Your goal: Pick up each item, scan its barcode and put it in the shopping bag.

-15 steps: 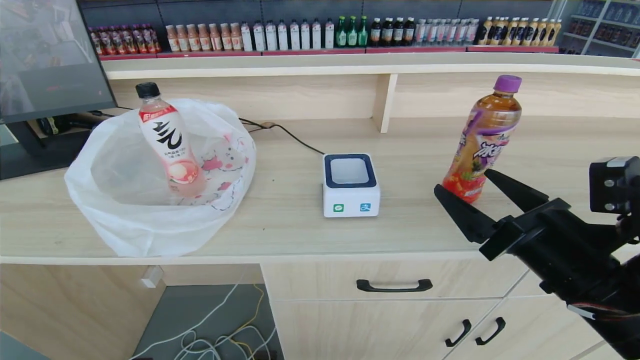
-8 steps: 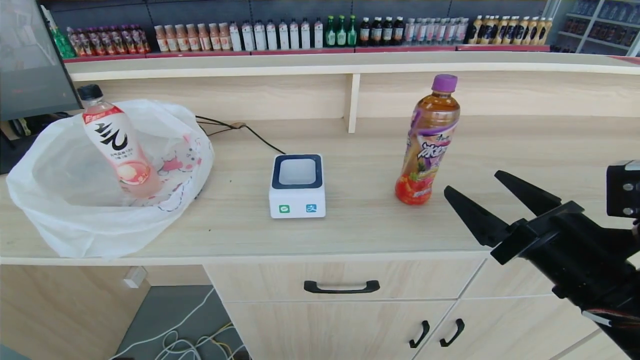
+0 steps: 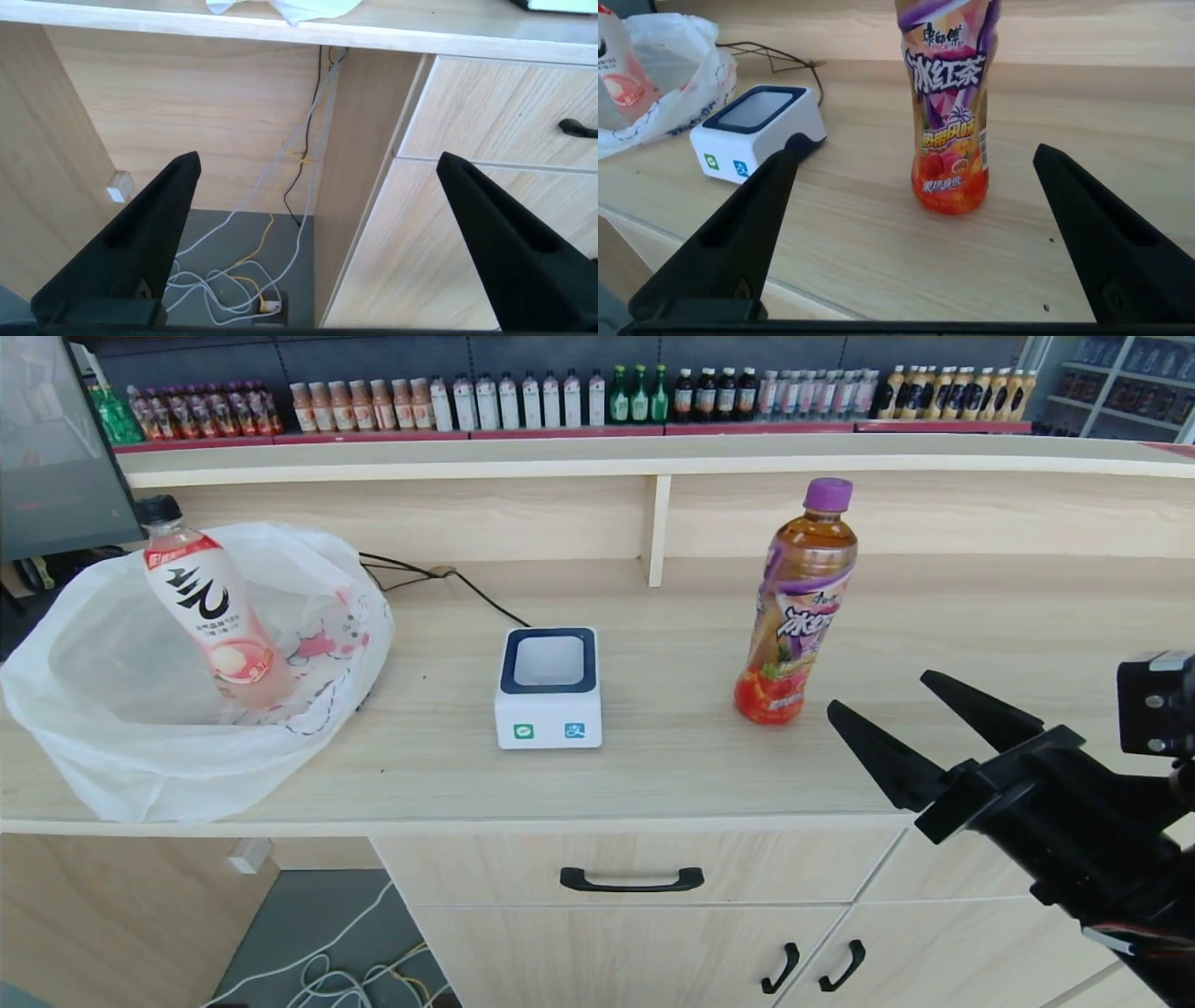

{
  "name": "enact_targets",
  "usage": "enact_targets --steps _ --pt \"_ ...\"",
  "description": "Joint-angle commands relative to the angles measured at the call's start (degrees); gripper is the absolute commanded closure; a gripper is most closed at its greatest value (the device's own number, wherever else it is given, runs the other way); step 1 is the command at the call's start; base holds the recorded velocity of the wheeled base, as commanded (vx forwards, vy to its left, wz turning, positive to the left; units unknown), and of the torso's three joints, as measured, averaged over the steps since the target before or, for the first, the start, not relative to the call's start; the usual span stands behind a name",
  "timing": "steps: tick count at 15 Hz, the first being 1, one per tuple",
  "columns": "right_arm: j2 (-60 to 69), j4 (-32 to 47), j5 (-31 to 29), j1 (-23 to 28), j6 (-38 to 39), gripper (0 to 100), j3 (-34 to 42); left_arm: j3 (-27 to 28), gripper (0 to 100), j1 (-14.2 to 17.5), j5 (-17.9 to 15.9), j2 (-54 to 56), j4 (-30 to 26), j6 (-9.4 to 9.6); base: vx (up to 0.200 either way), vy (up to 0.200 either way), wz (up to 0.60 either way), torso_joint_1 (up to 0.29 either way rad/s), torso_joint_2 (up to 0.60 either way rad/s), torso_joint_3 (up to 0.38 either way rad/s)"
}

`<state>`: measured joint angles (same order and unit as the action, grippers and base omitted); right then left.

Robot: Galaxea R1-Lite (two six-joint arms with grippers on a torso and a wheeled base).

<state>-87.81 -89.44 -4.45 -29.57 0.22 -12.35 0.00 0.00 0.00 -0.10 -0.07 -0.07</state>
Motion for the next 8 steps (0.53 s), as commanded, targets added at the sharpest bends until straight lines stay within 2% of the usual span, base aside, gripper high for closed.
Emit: enact_targets --steps 1,5,8 --pt "-1.31 -0.03 -0.03 0.48 -0.04 0 -0.31 0.0 0 0.0 0.0 0.01 -0.01 -0.01 0.0 0.0 0.0 0.0 0.0 0.0" --pt "-5.09 -0.03 -0.3 1.1 -0.22 0 -5.32 0.0 0 0.0 0.0 0.01 -0.01 -0.01 0.0 0.0 0.0 0.0 0.0 0.0" --pt "-10.28 -0.12 -0.38 3.82 -1.01 0 -11.03 0.0 0 0.0 0.0 0.01 -0.01 -0.01 0.0 0.0 0.0 0.0 0.0 0.0"
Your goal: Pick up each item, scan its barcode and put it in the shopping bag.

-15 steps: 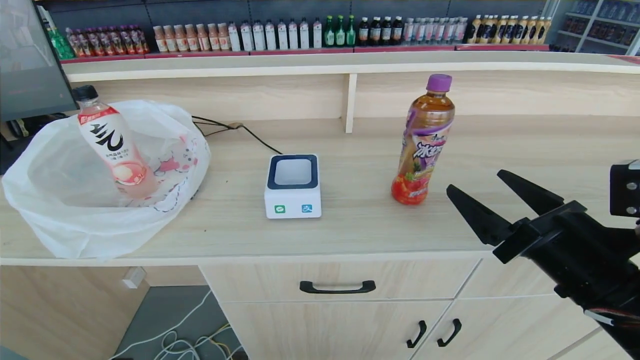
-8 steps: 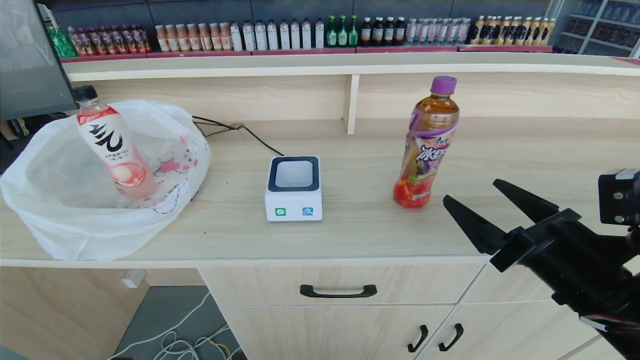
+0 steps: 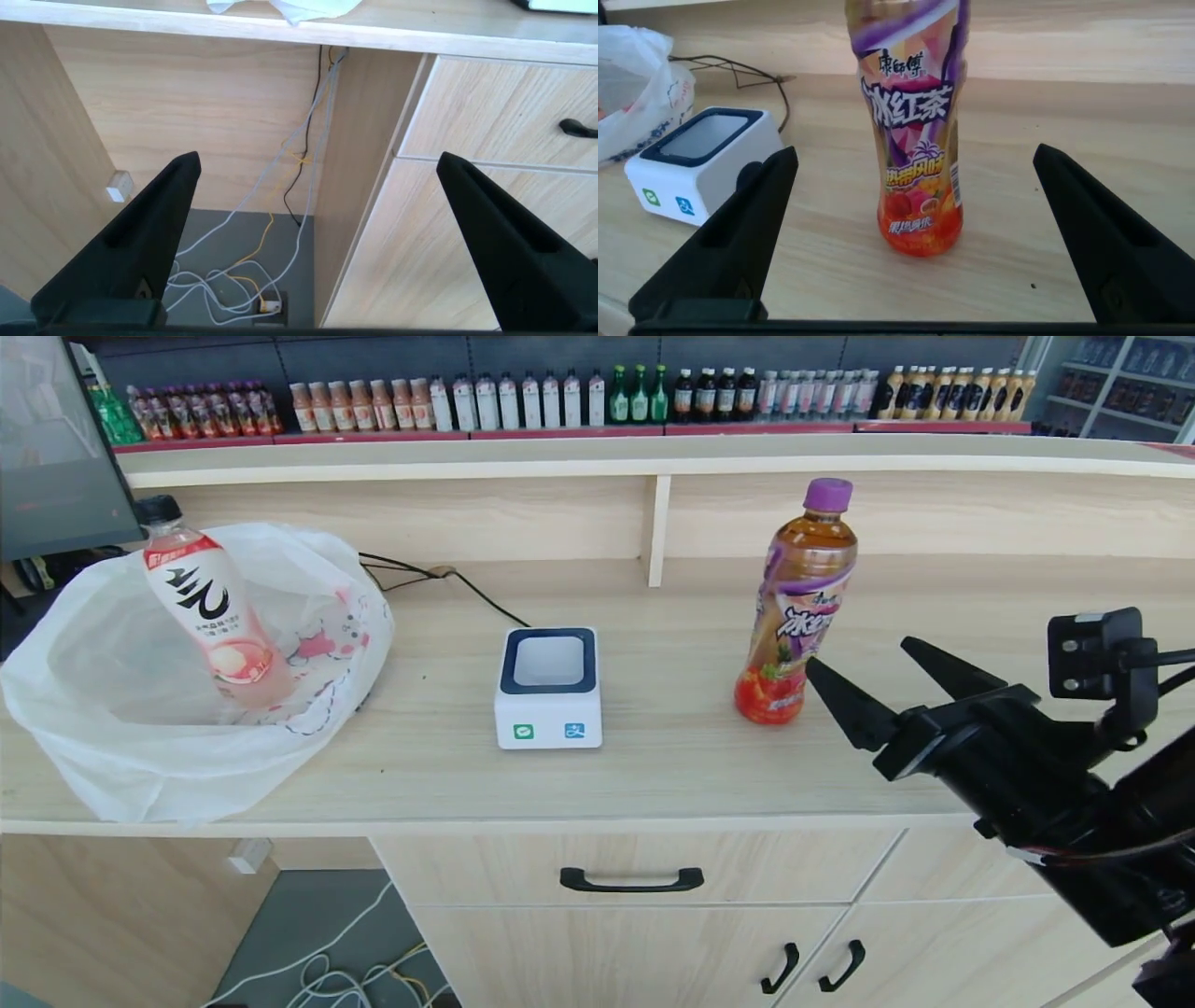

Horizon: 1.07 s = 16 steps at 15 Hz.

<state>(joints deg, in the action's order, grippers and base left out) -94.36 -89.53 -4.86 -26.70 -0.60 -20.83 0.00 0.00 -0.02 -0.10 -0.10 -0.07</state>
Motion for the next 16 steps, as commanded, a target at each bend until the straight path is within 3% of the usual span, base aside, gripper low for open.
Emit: enact_targets --steps 1,16 --pt "-5.31 -0.12 0.03 0.95 -0.19 0 -4.13 0.0 0 0.0 0.02 0.01 0.01 -0.01 0.0 0.0 0.0 0.0 0.0 0.0" --pt "-18.14 -0.47 -0.23 1.74 -0.19 0 -20.04 0.0 0 0.09 0.02 0.01 0.01 -0.01 0.0 0.0 0.0 0.0 0.0 0.0"
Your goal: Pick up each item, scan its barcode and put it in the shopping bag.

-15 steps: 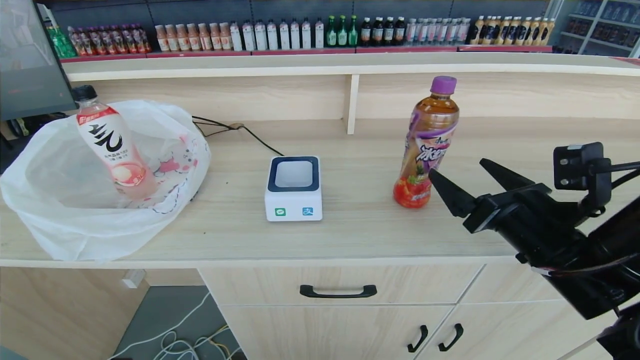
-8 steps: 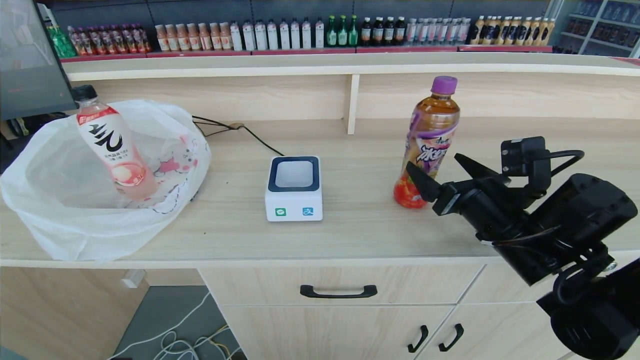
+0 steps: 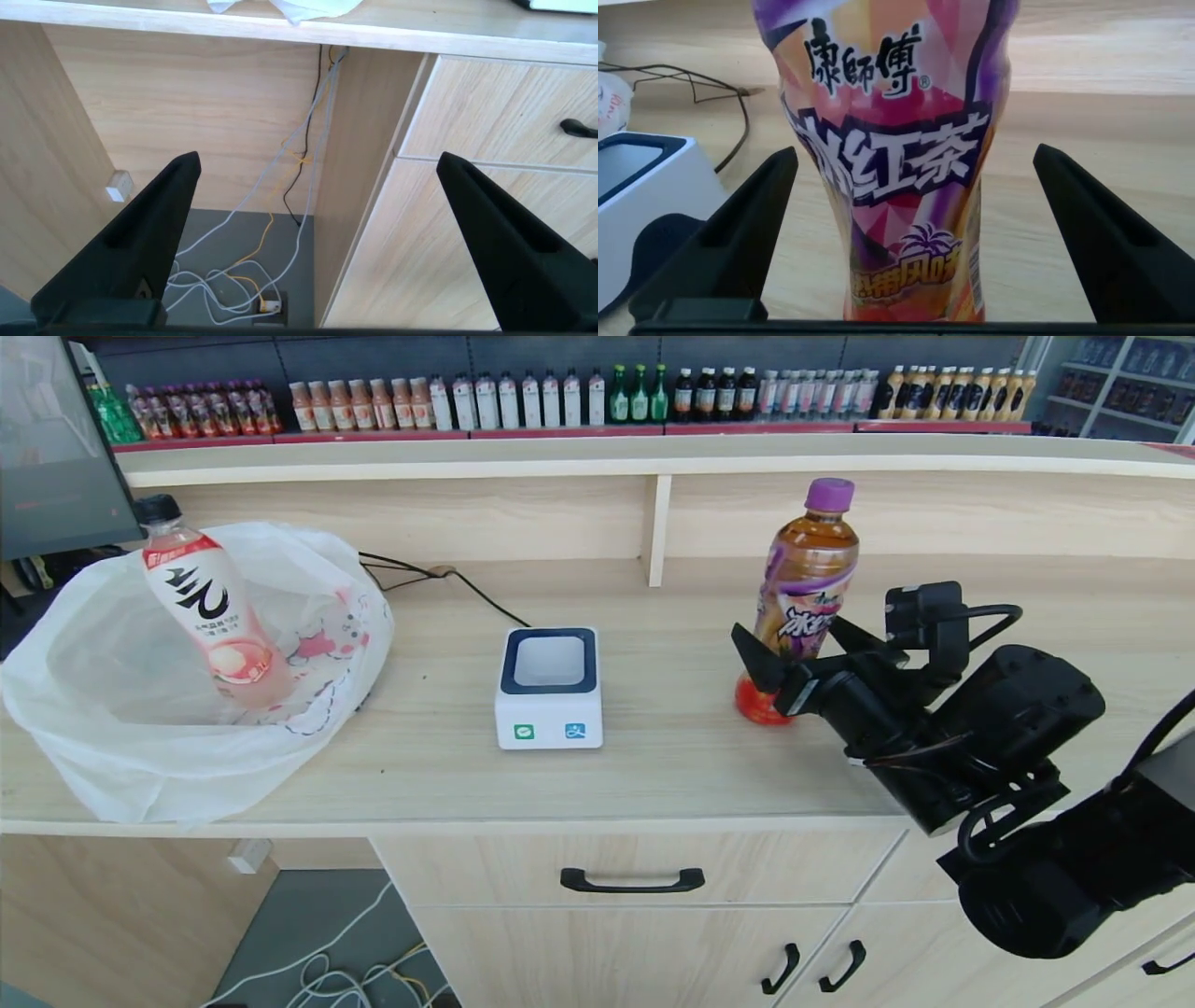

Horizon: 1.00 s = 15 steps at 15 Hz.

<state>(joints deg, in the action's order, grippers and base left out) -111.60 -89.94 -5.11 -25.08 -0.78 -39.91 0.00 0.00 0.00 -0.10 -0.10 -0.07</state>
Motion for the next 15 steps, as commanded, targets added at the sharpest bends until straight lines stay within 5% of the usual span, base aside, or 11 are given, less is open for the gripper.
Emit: enact_targets --steps 1,15 --pt "-1.25 -0.06 0.01 0.2 -0.01 0 -1.13 0.0 0 0.0 0.0 0.01 0.01 -0.01 0.0 0.0 0.0 0.0 0.0 0.0" --pt "2.09 2.75 0.54 -0.06 -2.3 0 -0.17 0.0 0 0.0 0.0 0.01 0.01 -0.01 0.0 0.0 0.0 0.0 0.0 0.0"
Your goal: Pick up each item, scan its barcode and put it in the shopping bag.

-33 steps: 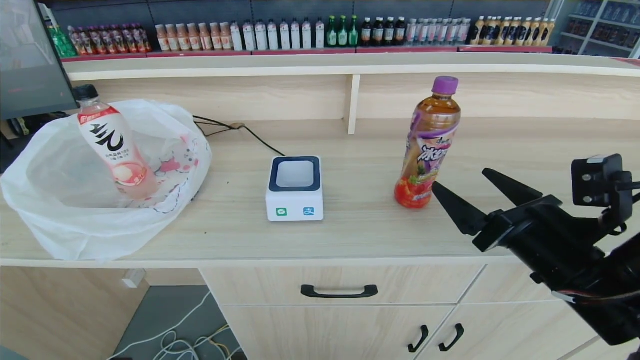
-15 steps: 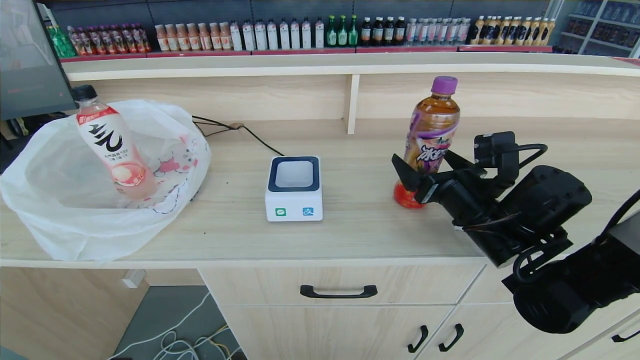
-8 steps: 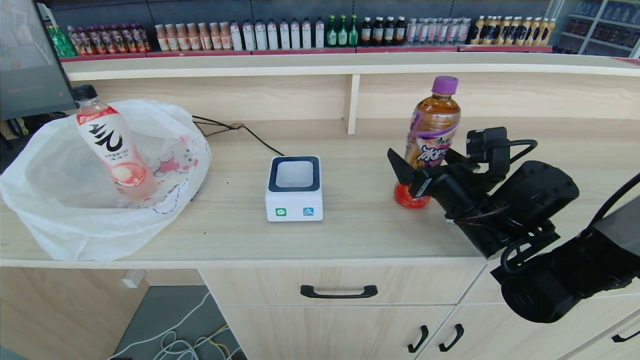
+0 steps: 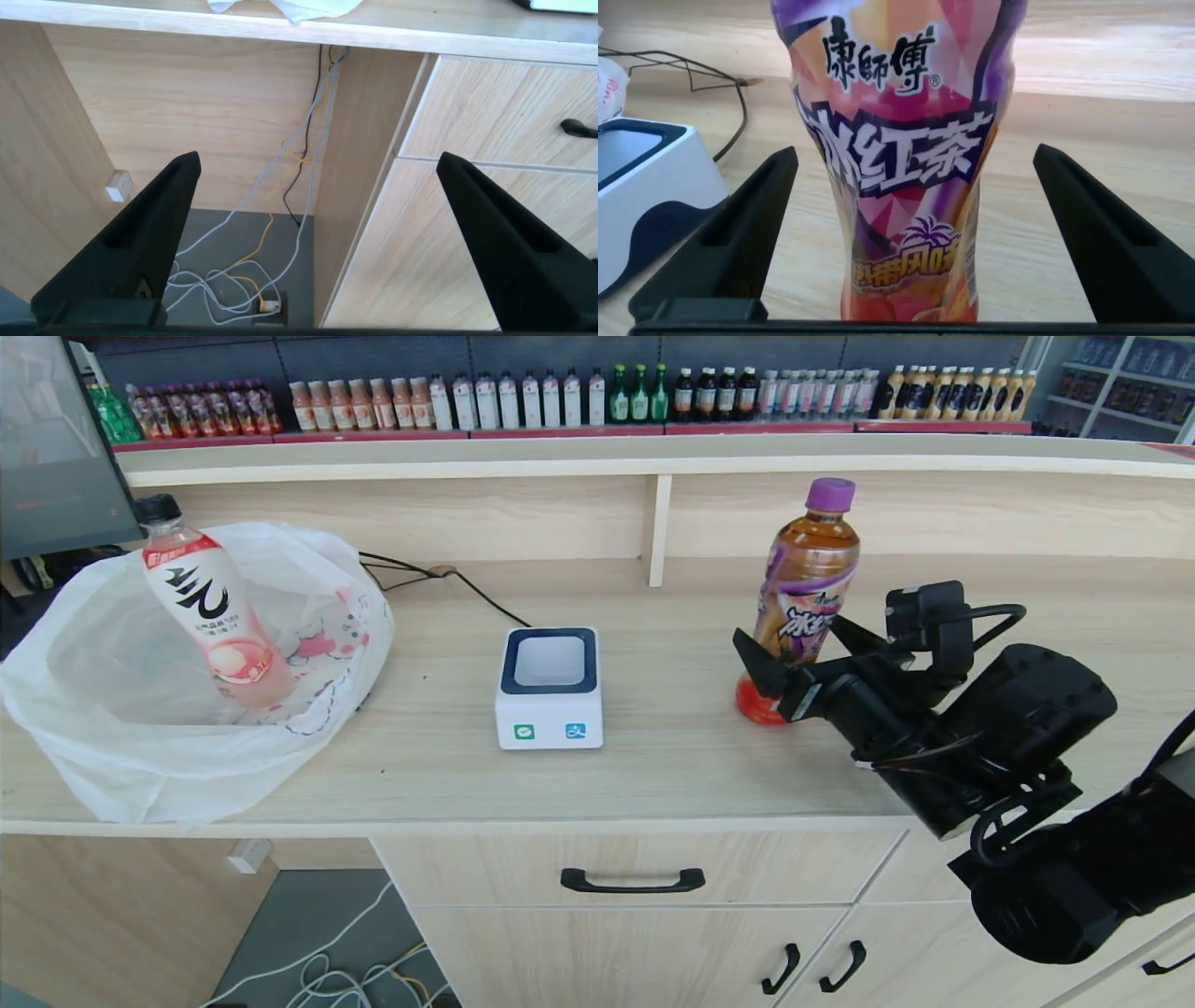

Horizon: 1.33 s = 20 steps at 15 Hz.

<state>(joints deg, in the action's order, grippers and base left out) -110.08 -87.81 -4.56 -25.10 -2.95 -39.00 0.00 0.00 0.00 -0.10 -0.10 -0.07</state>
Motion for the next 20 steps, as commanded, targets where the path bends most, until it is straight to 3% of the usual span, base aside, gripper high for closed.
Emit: enact_targets --steps 1,6,16,17,20 --pt "0.75 2.55 0.08 -0.04 -0.13 0 -2.14 0.0 0 0.0 0.0 0.01 0.01 -0.01 0.0 0.0 0.0 0.0 0.0 0.0" --pt "0.75 12.66 0.25 0.14 -0.13 0 -9.78 0.0 0 0.0 0.0 0.01 0.01 -0.01 0.0 0.0 0.0 0.0 0.0 0.0" --pt "0.13 13.8 0.25 0.58 0.14 0 -9.87 0.0 0 0.0 0.0 0.01 0.01 -0.01 0.0 0.0 0.0 0.0 0.0 0.0" --pt "0.13 13.72 0.16 0.58 0.14 100 -9.96 0.0 0 0.09 0.0 0.01 0.01 -0.01 0.0 0.0 0.0 0.0 0.0 0.0" --pt "0.22 13.45 -0.19 0.58 0.31 100 -10.05 0.0 0 0.0 0.0 0.01 0.01 -0.01 0.0 0.0 0.0 0.0 0.0 0.0"
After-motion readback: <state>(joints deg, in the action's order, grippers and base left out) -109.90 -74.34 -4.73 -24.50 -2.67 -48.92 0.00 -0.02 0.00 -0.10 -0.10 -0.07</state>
